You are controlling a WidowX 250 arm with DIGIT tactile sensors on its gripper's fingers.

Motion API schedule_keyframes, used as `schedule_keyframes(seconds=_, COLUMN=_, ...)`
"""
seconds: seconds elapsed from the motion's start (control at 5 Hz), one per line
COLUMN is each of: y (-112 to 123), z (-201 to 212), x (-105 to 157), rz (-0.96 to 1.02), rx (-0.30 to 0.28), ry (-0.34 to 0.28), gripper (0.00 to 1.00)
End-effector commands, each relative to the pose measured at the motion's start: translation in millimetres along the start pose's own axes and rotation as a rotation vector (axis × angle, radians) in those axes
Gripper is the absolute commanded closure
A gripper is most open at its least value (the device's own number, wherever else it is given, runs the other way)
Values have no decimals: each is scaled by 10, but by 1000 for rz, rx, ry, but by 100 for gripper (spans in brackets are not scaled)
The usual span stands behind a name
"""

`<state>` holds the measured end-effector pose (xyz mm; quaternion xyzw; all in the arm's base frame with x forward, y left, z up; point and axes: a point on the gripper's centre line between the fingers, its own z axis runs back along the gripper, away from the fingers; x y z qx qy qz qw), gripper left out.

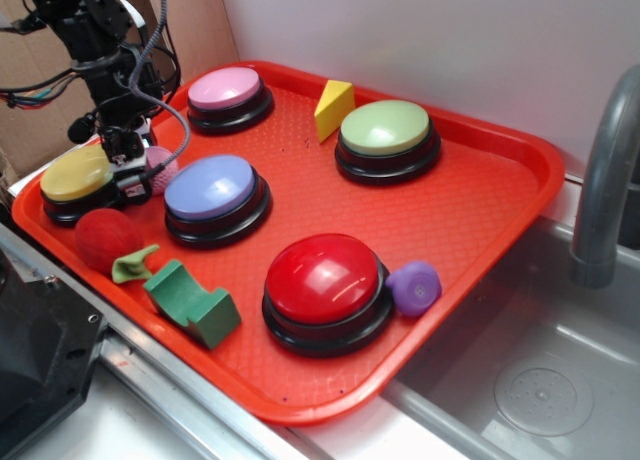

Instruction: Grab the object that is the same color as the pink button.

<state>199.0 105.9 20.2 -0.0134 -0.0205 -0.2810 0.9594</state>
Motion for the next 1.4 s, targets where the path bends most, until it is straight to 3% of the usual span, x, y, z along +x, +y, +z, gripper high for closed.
schedule_keyframes(seconds=0.0, y=49, z=223, x=216, rz=72, rx=27, ry=-3, gripper=100)
schedule_keyframes(seconds=0.2, y=-49, z=638, x=294, rz=272, rx=-10, ry=-119, gripper=100)
schedule_keyframes(seconds=0.4, y=-159, z=1012, x=472, rz=451, rx=28, ry=-142, gripper=100)
schedule_keyframes(seconds=0.6, y=-440, z=1231, x=768, rz=625, rx=79, ry=-130, gripper=100)
schedule_keyframes(seconds=0.8, y=-656, z=1403, x=1041, rz=717, rx=38, ry=-122, gripper=100)
schedule_keyframes(seconds=1.2, y=-879, z=1411, x=1196, rz=781, rx=57, ry=-140, gripper=100)
